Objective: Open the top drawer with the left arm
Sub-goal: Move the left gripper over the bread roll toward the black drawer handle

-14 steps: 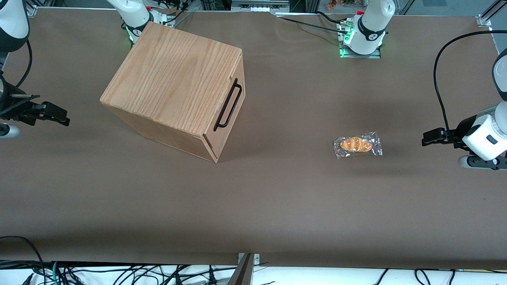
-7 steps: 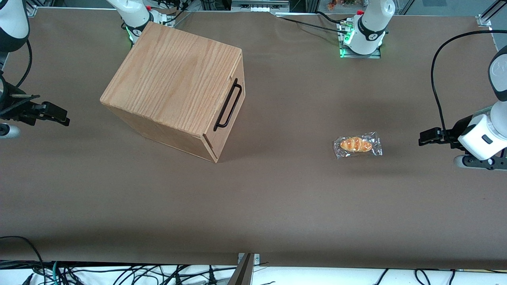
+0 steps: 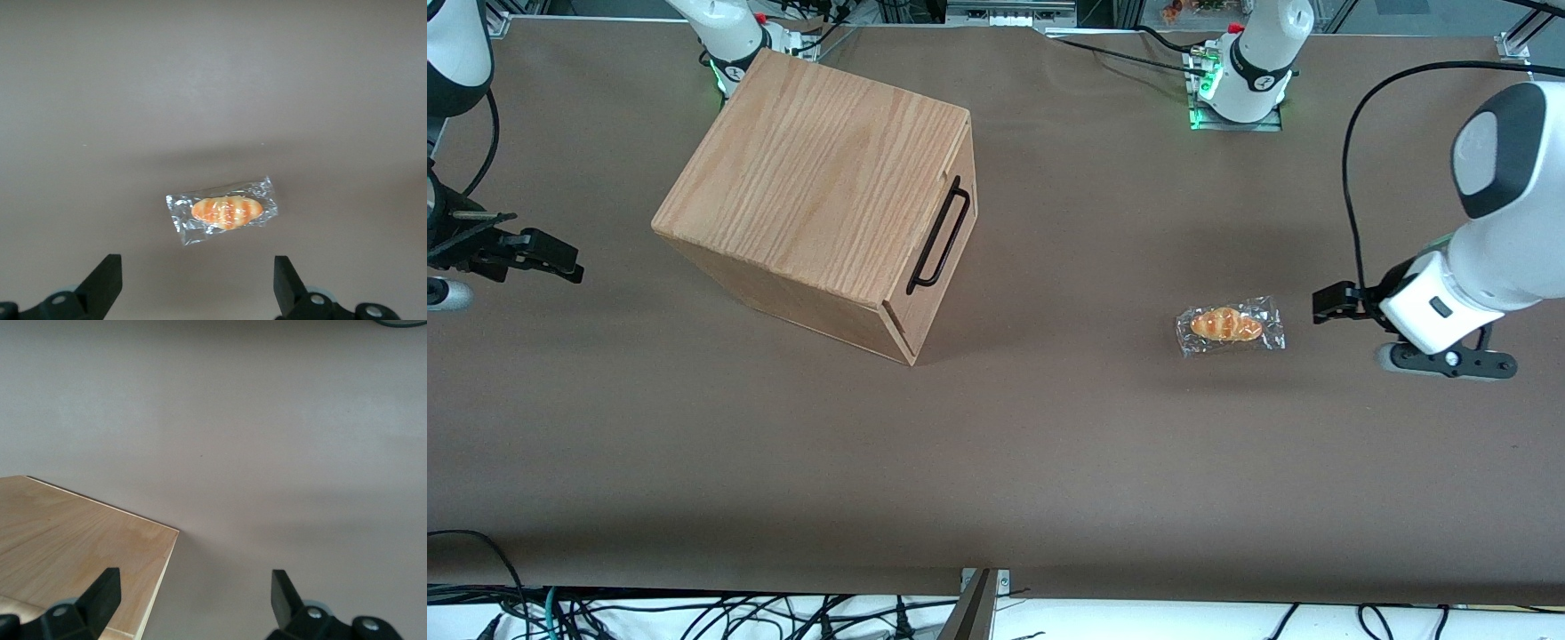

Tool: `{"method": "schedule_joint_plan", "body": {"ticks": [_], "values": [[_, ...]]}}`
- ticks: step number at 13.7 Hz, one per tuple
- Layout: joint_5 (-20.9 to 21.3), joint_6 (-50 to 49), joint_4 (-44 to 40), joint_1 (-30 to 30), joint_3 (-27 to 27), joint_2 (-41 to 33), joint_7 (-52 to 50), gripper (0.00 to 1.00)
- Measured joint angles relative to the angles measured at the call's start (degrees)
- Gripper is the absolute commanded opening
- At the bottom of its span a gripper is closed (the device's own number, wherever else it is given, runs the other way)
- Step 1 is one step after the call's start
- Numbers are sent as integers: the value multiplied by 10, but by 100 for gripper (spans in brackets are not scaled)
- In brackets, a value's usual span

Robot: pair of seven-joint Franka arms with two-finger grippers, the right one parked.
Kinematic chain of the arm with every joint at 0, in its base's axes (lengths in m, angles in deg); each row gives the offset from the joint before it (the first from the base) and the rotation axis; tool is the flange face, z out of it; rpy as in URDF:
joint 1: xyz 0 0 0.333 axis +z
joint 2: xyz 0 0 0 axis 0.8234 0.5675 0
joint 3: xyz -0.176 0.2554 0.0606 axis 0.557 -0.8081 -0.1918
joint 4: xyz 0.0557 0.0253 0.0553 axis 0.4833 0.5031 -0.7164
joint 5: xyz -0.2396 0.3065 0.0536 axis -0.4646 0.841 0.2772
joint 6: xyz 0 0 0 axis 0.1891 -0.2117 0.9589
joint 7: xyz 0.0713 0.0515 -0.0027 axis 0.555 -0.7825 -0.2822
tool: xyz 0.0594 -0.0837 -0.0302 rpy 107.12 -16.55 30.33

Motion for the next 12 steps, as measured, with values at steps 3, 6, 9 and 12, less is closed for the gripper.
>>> {"method": "schedule_joint_plan", "body": {"ticks": [3, 6, 9, 12], "values": [[-28, 0, 0, -17, 0, 0, -11, 100], [-33, 0, 0, -38, 1, 0, -30, 100], [-34, 0, 0, -77, 3, 0, -75, 100], [-34, 0, 0, -116, 5, 0, -132, 100]]}}
